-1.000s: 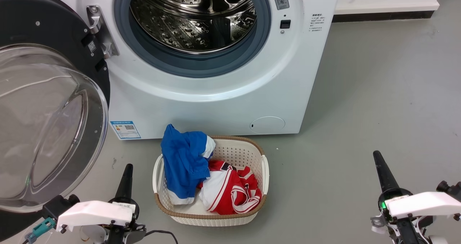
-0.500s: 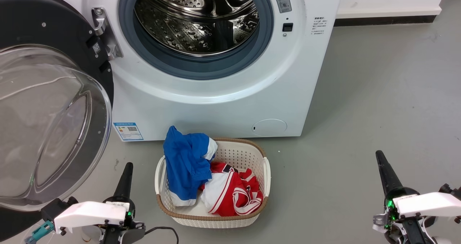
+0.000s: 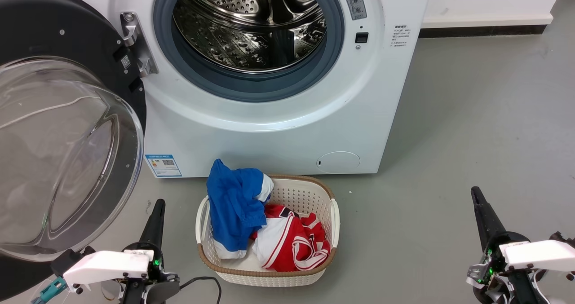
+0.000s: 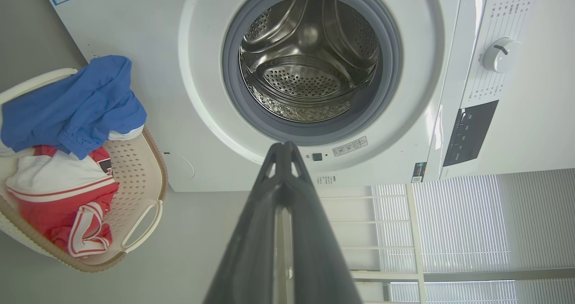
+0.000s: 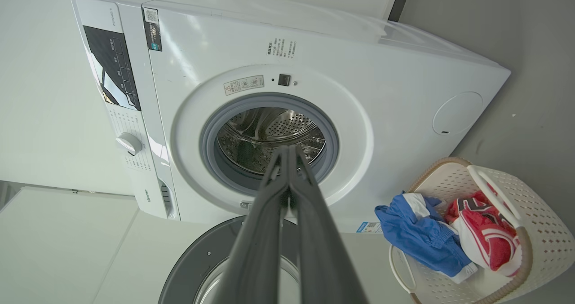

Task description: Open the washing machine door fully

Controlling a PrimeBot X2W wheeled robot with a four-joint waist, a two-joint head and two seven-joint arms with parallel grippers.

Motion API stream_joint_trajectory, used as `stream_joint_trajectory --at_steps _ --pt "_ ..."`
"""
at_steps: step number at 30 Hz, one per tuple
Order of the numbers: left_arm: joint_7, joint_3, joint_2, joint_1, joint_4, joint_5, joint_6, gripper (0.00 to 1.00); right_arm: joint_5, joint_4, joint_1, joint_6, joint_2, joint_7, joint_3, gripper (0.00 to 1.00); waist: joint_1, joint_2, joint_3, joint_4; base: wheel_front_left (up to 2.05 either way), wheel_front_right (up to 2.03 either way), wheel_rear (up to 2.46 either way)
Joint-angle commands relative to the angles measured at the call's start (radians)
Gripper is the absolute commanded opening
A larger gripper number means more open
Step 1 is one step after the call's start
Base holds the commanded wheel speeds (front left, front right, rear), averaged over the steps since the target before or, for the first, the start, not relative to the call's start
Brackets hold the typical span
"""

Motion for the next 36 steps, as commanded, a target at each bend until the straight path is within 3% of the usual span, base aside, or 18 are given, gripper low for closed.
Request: stream_joint_trajectory --at_steps 1,25,36 --pt "0.007 0.005 0.0 -0.014 -0.007 -0.015 -0.005 0.0 0.018 0.0 -0.02 0.0 -0.002 0.006 -0.003 0.0 0.0 0.0 -0.001 0.001 0.0 0.0 0.0" --pt "0.049 0.03 -0.013 -0.014 -0.009 -0.177 -0.023 0.0 0.188 0.01 -0.022 0.0 0.004 0.042 -0.025 0.0 0.0 0.0 -0.02 0.016 0.0 0.0 0.0" --pt "0.048 0.029 -0.012 -0.013 -0.009 -0.173 -0.023 0.0 0.178 0.01 -0.023 0.0 0.007 0.046 -0.03 0.0 0.0 0.0 -0.02 0.016 0.0 0.0 0.0"
